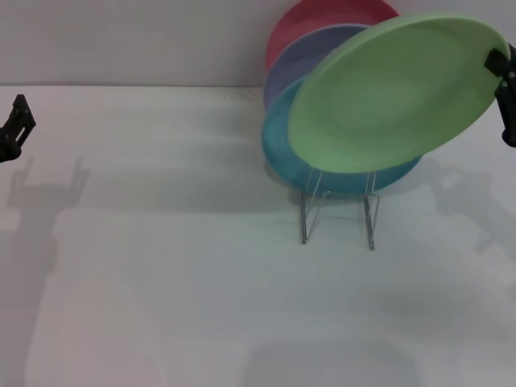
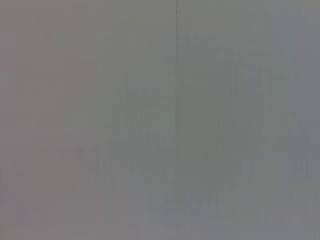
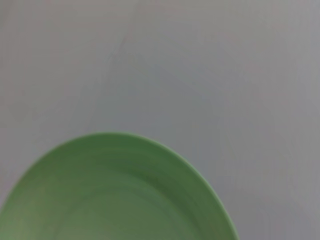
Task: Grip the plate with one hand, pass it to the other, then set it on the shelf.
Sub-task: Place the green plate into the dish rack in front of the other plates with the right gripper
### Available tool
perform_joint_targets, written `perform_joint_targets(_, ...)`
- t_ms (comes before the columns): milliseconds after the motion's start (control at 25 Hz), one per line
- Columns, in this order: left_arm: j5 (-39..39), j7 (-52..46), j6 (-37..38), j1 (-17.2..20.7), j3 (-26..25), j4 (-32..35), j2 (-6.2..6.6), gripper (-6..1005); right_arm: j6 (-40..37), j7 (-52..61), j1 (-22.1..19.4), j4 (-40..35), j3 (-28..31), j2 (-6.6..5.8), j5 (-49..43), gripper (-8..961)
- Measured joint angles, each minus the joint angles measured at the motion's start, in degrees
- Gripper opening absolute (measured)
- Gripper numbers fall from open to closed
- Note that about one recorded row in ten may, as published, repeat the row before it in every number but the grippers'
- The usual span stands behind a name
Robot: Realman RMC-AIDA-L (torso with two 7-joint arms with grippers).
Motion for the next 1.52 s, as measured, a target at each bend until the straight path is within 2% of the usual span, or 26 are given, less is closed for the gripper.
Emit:
perform_joint_targets(520, 0.1, 0.0, -1.1, -1.7, -0.2, 0.9, -0.02, 802, -0.6, -1.0, 0.6, -1.5, -1.6, -0.01, 0.0, 52)
perform_joint_targets(1520, 0.2, 0.0, -1.3, -1.9, 0.2, 1.5, 0.07, 802, -0.5, -4.8, 0.2, -3.7, -3.1, -0.1, -0.6, 96)
